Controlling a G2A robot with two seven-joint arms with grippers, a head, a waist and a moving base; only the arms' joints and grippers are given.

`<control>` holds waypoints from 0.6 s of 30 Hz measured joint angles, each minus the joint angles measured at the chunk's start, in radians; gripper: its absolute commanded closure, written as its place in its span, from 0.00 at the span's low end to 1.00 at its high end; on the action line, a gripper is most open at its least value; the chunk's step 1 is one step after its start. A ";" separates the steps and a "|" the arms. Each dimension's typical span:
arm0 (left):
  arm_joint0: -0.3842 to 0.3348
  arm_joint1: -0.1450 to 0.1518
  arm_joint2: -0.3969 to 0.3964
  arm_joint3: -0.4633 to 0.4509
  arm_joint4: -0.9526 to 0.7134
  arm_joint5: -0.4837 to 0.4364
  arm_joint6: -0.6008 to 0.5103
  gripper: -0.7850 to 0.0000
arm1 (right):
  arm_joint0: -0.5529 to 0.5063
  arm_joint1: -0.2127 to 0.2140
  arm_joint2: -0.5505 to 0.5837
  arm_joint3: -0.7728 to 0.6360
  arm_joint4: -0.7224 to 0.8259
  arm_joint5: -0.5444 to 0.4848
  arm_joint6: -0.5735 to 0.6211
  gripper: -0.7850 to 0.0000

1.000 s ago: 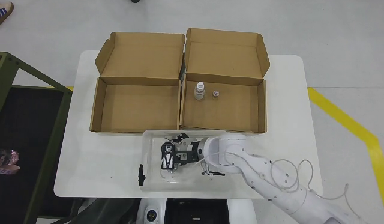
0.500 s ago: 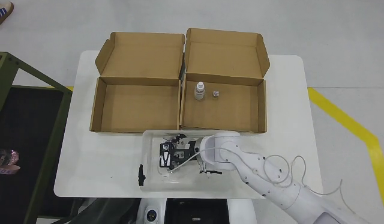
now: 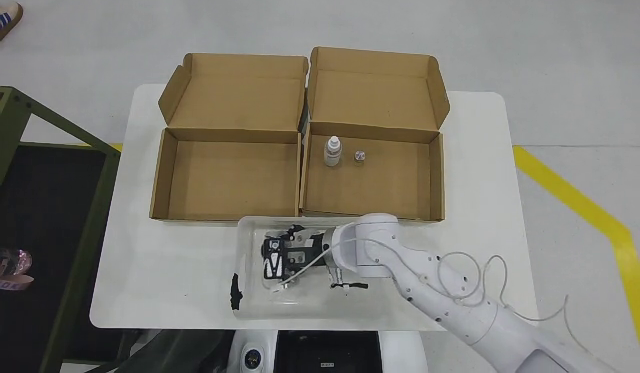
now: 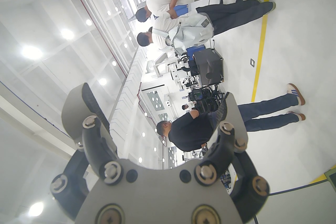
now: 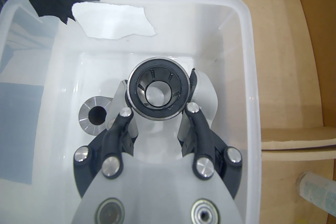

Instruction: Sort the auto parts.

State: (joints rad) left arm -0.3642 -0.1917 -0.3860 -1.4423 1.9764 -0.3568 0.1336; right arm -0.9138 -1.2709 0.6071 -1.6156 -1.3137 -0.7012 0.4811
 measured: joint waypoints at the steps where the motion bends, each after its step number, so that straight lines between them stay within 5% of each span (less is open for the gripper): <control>1: 0.000 0.000 0.000 0.000 0.000 0.000 0.000 0.00 | -0.002 0.001 0.004 -0.005 0.002 -0.002 -0.002 1.00; 18: 0.000 0.000 0.000 0.000 0.000 0.000 0.000 0.00 | -0.091 0.042 0.120 -0.211 -0.013 -0.056 -0.021 1.00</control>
State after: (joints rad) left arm -0.3642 -0.1916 -0.3860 -1.4423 1.9764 -0.3568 0.1336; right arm -1.0044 -1.2290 0.7267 -1.8264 -1.3270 -0.7573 0.4597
